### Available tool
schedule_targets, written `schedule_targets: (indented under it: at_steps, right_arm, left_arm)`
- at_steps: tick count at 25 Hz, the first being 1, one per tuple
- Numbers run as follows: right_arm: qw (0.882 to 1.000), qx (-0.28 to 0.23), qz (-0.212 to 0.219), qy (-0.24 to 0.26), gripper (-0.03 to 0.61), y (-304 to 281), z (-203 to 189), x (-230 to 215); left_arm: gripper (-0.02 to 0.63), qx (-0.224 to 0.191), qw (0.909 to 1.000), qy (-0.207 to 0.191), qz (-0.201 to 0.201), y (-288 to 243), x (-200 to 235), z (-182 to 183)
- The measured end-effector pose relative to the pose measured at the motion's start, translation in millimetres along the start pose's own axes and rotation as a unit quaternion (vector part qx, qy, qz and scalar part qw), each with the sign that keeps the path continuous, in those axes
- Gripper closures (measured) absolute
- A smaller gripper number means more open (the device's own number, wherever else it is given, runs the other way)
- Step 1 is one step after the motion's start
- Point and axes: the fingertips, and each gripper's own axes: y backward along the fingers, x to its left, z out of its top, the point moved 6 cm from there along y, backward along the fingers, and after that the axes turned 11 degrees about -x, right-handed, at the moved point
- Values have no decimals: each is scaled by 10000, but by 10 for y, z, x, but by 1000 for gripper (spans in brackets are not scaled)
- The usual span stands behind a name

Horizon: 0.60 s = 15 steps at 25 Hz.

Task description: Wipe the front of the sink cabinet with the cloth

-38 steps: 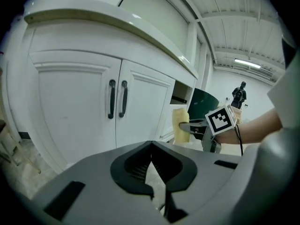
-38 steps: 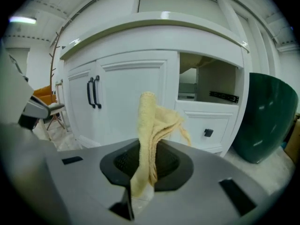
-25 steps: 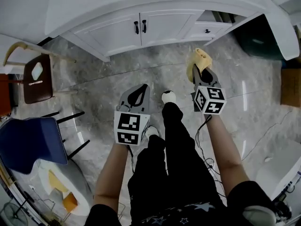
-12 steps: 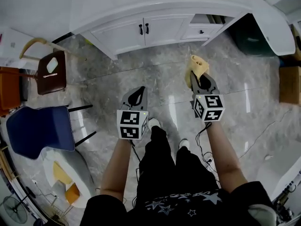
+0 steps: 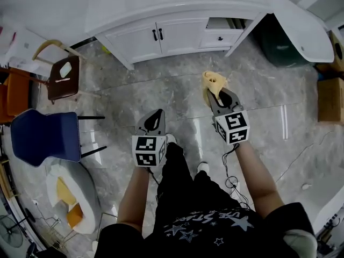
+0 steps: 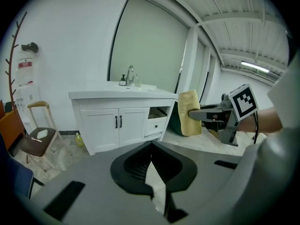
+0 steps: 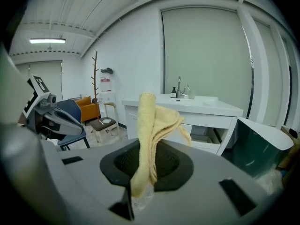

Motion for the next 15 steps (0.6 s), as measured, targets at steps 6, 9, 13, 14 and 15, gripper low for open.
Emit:
schedule_targets:
  at_steps: [6,9,13,14,15]
  right_arm:
    - [9996,-212,-97,-164,514,828,101,-13]
    - [9993,-278,-169,-199,514,1256,153,-12]
    - [9982,-448,-303,-243,514,1666,300,-50]
    - [9979,-488,-331,-265,514,1762,345,-50]
    - [9975,-527,-354,-294,514,1861,391,-43]
  left_arm:
    - [597,-74,9990,-393,-181,382,-624,47]
    - [597,-204,9984,-474,-223,600,-901,142]
    - [597,-400,9977,-500,-209,833,-1156,289]
    - [597,-437,9976,-495,-187,892,-1210,319]
    - [597,-470,9976,-486,-158,953,-1264,346]
